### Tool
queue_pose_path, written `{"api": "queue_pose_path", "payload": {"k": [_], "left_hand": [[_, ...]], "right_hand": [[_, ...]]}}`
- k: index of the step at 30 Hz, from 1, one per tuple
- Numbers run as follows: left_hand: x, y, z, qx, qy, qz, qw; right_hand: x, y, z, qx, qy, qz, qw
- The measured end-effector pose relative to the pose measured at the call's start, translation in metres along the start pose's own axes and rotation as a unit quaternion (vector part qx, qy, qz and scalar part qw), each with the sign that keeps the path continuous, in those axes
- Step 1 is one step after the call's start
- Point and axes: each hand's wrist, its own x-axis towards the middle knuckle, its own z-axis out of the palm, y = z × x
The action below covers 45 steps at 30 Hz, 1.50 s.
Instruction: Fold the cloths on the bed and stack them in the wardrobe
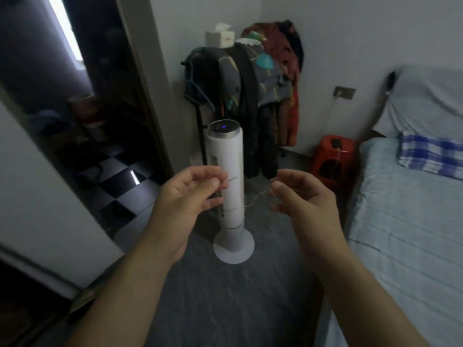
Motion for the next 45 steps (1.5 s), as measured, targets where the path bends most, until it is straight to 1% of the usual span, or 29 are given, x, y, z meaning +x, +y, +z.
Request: {"api": "queue_pose_path", "payload": {"k": [4,9,14,17,23,29,34,40,45], "left_hand": [[0.074,-0.023,0.021,-0.017,-0.066,-0.011,0.998],[0.165,-0.044,0.053,-0.023,-0.140,-0.027,0.989],[0.245,-0.057,0.103,-0.047,-0.212,-0.048,0.975],[0.275,-0.071,0.142,-0.059,-0.262,-0.063,0.961],[0.303,-0.108,0.238,-0.051,-0.358,-0.101,0.927],[0.326,-0.132,0.331,-0.041,-0.407,-0.119,0.905],[0.353,-0.134,0.410,-0.034,-0.440,-0.106,0.891],[0.394,-0.155,0.474,-0.019,-0.465,-0.121,0.877],[0.450,-0.188,0.531,-0.023,-0.496,-0.136,0.858]], "right_hand": [[0.048,0.014,-0.005,-0.041,0.048,0.000,0.998],[0.112,0.020,-0.015,-0.062,0.145,0.000,0.988],[0.161,0.021,-0.045,-0.061,0.238,0.007,0.969],[0.175,0.025,-0.070,-0.070,0.291,0.018,0.954],[0.198,0.041,-0.133,-0.057,0.398,0.024,0.915],[0.234,0.051,-0.206,-0.048,0.440,0.012,0.897],[0.280,0.042,-0.266,-0.050,0.453,0.000,0.890],[0.329,0.052,-0.314,-0.053,0.480,0.006,0.876],[0.389,0.070,-0.350,-0.066,0.518,0.012,0.852]]}}
